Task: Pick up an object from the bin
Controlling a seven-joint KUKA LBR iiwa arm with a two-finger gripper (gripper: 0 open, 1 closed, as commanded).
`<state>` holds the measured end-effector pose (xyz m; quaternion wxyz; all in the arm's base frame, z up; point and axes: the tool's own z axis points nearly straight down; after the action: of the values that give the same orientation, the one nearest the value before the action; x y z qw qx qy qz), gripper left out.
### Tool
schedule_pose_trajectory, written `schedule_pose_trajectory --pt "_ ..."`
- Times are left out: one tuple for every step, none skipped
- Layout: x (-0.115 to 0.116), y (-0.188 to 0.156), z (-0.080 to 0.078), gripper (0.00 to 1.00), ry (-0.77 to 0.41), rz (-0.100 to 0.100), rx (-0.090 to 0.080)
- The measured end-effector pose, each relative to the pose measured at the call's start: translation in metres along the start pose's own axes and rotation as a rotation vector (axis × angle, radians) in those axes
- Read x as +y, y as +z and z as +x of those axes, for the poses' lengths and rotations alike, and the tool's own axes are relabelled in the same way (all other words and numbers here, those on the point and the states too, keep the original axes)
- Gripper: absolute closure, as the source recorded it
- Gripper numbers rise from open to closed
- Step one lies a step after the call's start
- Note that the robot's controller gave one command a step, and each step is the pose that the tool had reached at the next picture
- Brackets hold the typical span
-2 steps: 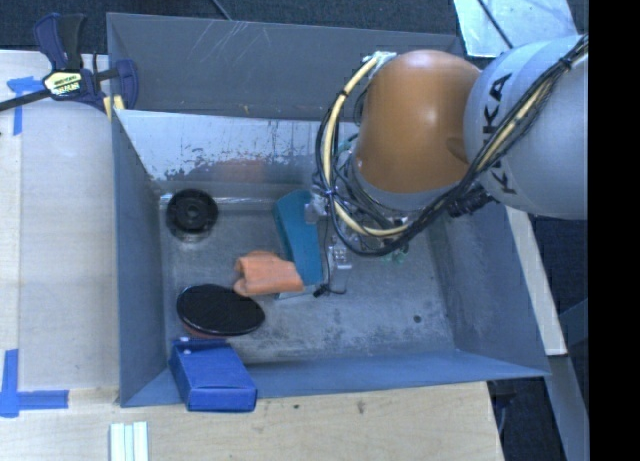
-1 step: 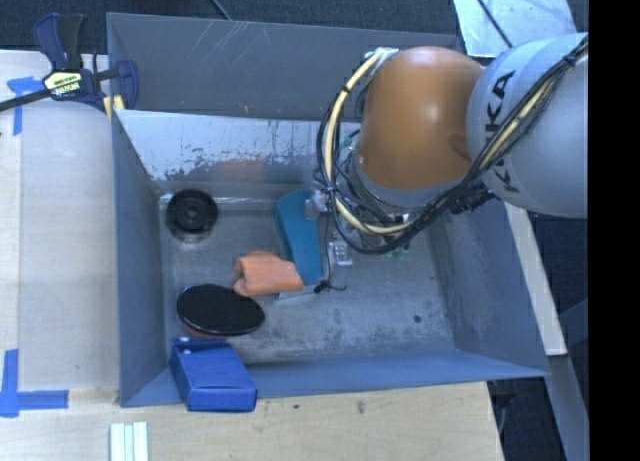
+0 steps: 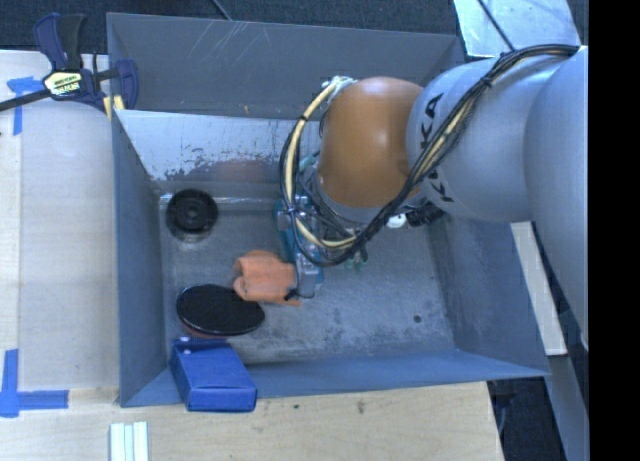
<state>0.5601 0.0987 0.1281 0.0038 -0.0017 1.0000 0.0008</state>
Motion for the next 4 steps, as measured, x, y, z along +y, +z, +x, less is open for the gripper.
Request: schedule_pose_trajectory --pt "0.004 0.011 -0.006 0.00 0.029 0.000 0.005" --pt "0.005 0.004 -0.002 0.00 0.126 0.001 0.004" --pt "0.020 0.057 0.003 0.00 0.120 -0.002 0.000" --pt "0.011 0.057 0.007 1.00 0.231 0.002 0.006"
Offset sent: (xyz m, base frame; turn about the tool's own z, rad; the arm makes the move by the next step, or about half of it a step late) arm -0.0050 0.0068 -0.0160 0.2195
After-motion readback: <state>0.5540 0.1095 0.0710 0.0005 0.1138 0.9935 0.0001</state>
